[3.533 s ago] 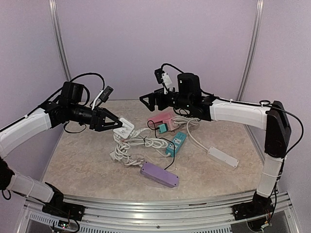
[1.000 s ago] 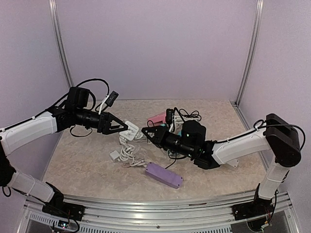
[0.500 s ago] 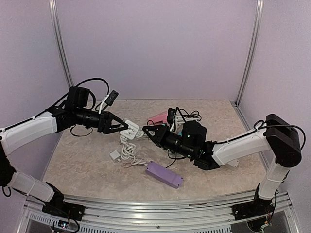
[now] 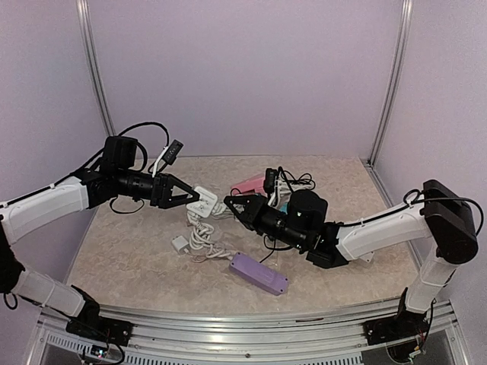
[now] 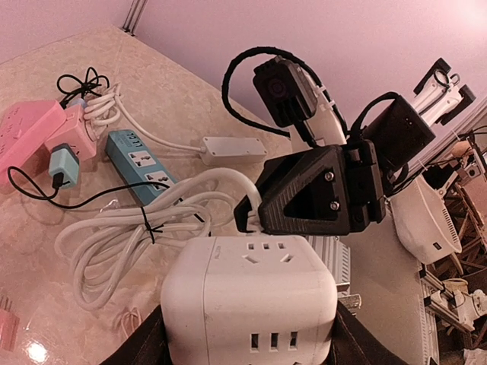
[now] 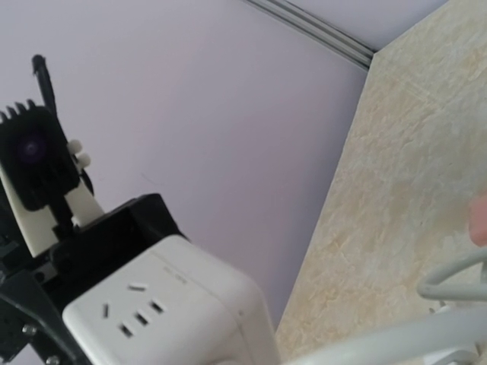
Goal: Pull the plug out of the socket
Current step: Remove the plug from the socket.
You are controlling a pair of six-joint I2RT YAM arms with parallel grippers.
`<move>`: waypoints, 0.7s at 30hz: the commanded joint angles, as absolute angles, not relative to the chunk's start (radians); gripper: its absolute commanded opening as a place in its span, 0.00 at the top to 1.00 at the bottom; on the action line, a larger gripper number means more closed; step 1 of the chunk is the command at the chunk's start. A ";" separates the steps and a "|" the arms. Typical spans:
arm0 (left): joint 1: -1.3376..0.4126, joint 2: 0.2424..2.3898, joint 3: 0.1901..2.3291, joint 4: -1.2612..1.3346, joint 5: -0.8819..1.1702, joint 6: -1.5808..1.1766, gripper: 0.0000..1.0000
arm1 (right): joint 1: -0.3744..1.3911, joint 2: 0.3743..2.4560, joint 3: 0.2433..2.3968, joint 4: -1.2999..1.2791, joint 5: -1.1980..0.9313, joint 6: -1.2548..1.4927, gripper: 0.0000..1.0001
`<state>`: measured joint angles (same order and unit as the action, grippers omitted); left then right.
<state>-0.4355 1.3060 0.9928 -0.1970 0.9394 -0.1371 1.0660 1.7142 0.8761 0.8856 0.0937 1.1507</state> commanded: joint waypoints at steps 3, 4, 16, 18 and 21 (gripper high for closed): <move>-0.383 1.242 1.004 -0.120 0.982 -0.178 0.91 | 1.043 1.654 0.822 0.796 0.259 1.123 1.00; -0.381 1.242 1.003 -0.120 0.982 -0.179 0.91 | 1.043 1.651 0.824 0.789 0.263 1.119 1.00; -0.370 1.238 0.999 -0.111 0.974 -0.188 0.91 | 1.044 1.626 0.806 0.751 0.303 1.115 1.00; -0.367 1.237 0.997 -0.110 0.974 -0.190 0.91 | 1.044 1.619 0.801 0.745 0.311 1.113 1.00; -0.365 1.236 0.997 -0.107 0.975 -0.192 0.91 | 1.044 1.609 0.798 0.730 0.317 1.106 1.00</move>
<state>-0.4351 1.3056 0.9874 -0.1646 0.9703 -0.1707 1.0790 1.6577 0.8577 0.8341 0.1181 1.1454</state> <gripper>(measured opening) 0.611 0.128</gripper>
